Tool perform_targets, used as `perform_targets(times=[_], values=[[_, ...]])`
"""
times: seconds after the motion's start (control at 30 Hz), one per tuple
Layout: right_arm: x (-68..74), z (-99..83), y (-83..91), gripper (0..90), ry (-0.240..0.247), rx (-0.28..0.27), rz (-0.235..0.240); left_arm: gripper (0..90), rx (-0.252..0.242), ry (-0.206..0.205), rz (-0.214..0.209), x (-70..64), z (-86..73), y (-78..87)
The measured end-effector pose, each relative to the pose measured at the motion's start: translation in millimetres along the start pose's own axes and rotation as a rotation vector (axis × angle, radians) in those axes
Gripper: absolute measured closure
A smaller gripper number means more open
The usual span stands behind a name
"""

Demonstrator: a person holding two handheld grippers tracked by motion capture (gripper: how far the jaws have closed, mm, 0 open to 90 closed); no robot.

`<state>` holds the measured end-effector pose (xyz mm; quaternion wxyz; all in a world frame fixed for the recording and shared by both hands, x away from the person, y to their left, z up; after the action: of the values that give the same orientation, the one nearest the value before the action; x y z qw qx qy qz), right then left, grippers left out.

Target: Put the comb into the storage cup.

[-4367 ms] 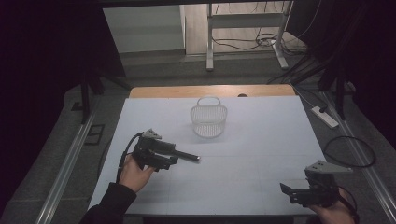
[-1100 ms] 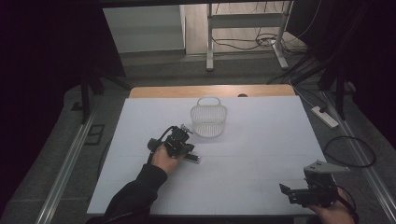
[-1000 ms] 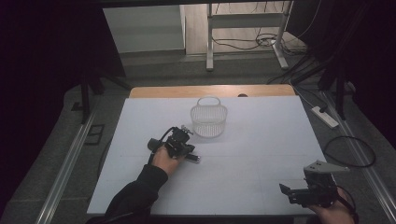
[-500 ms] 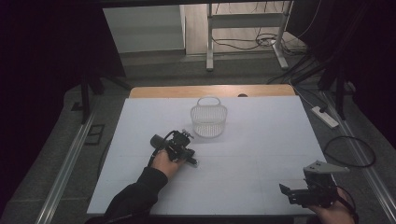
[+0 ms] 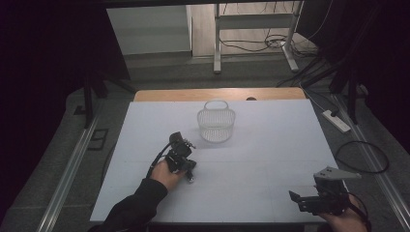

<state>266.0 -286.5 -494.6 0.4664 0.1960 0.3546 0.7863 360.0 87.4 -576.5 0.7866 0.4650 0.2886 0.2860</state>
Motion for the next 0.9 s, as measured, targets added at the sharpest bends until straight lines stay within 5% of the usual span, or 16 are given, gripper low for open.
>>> perform_targets(times=[0.9], values=[[0.8, 0.2, -0.8, 1.3, 0.008, 0.004, 0.0, 89.0, 0.061, 0.045, 0.016, 9.4, -40.7, 22.6]])
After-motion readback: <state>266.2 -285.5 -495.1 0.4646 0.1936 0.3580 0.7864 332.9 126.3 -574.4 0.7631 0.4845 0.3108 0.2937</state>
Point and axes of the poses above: each handheld gripper's, and its own axes: y roughly backward along the jaws, z roughly out of its top, x roughly to its left, the point moved 7 cm from there along -y, roughly forward along the jaws, and after that the axes turned 2 degrees about -z, right-handed, at the moved point
